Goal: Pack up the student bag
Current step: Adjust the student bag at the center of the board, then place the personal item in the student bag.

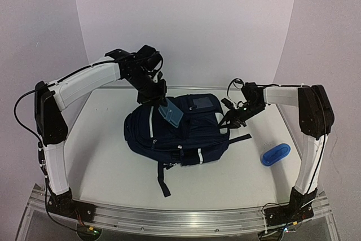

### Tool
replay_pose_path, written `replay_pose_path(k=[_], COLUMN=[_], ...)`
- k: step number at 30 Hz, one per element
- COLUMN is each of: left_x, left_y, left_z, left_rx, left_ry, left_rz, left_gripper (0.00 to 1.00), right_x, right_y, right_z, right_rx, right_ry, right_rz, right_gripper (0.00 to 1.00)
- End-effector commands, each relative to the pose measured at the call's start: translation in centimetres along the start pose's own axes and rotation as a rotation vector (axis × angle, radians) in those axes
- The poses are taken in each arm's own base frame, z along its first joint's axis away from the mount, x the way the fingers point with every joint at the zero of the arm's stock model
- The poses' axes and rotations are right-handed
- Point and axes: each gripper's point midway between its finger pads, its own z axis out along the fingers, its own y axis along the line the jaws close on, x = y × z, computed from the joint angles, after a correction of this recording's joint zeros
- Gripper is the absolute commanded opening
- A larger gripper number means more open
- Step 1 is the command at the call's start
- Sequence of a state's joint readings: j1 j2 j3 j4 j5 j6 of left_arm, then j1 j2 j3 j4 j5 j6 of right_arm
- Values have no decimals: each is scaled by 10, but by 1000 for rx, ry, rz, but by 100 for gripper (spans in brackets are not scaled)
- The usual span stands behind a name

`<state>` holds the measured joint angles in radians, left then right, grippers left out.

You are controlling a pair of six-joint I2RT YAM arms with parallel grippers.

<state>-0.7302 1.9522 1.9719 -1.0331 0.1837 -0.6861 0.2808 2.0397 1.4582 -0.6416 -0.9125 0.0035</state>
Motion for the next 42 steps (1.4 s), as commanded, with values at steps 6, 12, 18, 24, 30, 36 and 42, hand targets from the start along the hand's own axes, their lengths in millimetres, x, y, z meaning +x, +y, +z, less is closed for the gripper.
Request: replay_pose_path(k=[6,12,18,24,30,36,42], left_x=[4,24,23,13,-5,-26,-23], left_y=[4,31,32,20,17,11,15], left_z=[26,44,51,61,58,66,82], left_rx=[2,-109,-126,-120,-128,-41,23], left_ry=[30,106,134,157,63,-125,-228], left_rz=[-67,-58,27,128,81,-33,-11], left_gripper=[0,0,0,0,0,0,0], right_x=[31,39,40,38,41,43,45], right_y=[12,14,13,17,22,25,37], right_z=[12,14,15,12,13,16,17], right_rx=[-65,-87,-94,-90,-100,-131,-179], right_ry=[74,82,78,70,75,88,100], right_rz=[105,110,97,78,62,77,74], right_gripper=[0,0,0,0,0,0,0])
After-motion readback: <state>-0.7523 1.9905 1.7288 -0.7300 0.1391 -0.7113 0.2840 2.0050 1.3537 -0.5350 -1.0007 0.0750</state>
